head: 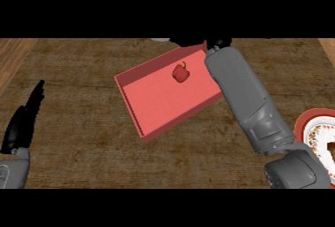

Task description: Pick the bell pepper from the plate and place it in the cardboard box

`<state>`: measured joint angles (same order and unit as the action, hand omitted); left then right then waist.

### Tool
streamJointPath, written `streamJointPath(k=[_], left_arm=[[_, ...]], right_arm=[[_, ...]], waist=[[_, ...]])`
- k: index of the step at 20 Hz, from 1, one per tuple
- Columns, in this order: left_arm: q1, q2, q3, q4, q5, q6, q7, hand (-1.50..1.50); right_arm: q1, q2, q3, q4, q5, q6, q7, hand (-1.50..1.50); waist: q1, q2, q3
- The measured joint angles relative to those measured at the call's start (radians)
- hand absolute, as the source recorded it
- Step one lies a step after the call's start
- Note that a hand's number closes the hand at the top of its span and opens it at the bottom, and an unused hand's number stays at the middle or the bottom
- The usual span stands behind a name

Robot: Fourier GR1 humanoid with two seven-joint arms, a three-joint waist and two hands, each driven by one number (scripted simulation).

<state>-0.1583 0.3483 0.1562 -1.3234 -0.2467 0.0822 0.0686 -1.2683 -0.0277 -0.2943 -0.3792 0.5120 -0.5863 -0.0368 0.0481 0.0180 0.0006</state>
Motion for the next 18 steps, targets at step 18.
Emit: streamJointPath(k=[18], left_arm=[[0.079,0.006,0.050,-0.032,0.004,0.001,-0.005,0.00]], right_arm=[[0.411,-0.258,-0.057,-0.426,-0.199,0.339,-0.057,-1.50]], waist=[[-0.069,-0.027,-0.001]])
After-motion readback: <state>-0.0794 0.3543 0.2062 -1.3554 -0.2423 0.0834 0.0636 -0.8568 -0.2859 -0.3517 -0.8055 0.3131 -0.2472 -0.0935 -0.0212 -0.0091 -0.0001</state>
